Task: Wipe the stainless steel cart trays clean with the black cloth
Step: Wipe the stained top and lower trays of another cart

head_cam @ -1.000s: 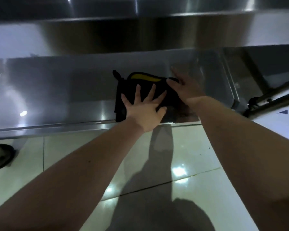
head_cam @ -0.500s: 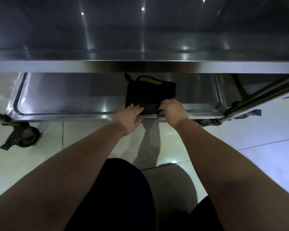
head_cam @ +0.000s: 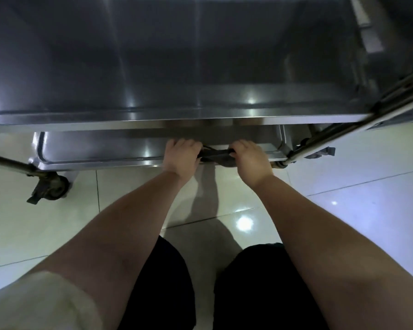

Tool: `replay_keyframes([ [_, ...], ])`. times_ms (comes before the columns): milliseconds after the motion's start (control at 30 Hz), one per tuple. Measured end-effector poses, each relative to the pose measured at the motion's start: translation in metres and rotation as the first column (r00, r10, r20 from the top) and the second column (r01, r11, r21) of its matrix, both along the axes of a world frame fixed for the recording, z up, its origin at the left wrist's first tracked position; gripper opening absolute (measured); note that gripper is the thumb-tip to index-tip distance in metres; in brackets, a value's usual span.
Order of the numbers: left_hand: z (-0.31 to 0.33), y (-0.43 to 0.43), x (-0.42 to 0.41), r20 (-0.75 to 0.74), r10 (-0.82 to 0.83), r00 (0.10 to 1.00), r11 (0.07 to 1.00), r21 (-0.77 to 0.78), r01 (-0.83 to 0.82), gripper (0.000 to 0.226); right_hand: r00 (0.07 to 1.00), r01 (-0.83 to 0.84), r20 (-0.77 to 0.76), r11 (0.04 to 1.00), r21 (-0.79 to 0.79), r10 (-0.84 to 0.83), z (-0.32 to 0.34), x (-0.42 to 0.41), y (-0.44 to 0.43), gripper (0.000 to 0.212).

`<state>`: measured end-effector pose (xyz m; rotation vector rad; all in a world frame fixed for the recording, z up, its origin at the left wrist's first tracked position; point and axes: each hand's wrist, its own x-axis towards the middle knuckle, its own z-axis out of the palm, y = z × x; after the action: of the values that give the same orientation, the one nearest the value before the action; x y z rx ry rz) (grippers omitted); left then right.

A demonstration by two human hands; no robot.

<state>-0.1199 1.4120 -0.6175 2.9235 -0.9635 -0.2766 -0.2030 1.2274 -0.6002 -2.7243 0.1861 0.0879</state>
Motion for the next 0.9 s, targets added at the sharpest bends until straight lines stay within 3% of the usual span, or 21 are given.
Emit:
replay_keyframes([
  [133,0.078,0.014,-0.024,0.020,-0.137,0.990,0.990,0.031,0.136,0.017,0.984,0.149,-0.118,0.980,0.128,-0.134,0.072,-0.031,0.016,0.019],
  [267,0.180,0.049,-0.040,0.003,-0.151,0.989,0.988,-0.032,0.151,0.021,0.987,0.084,-0.153,0.978,0.193,-0.054,0.168,-0.049,0.039,0.020],
  [467,0.410,0.109,-0.068,0.059,0.147,0.987,0.933,-0.341,-0.119,0.022,0.984,-0.150,0.118,0.982,0.115,0.137,0.387,-0.048,0.079,0.018],
  [567,0.531,0.143,-0.076,0.156,0.246,0.957,0.877,-0.455,-0.151,0.018,0.955,-0.213,0.249,0.958,0.191,0.163,0.503,-0.035,0.100,0.018],
  [633,0.602,0.171,-0.074,0.193,0.329,0.924,0.845,-0.496,-0.197,0.018,0.916,-0.278,0.355,0.932,0.231,0.185,0.570,-0.014,0.122,0.018],
  [733,0.687,0.219,-0.059,0.260,0.419,0.870,0.821,-0.518,-0.241,0.017,0.874,-0.390,0.391,0.896,0.214,0.288,0.649,0.028,0.171,0.017],
  [900,0.769,0.311,-0.021,0.355,0.528,0.771,0.818,-0.456,-0.351,0.016,0.766,-0.539,0.470,0.836,0.096,0.440,0.742,0.101,0.273,0.015],
])
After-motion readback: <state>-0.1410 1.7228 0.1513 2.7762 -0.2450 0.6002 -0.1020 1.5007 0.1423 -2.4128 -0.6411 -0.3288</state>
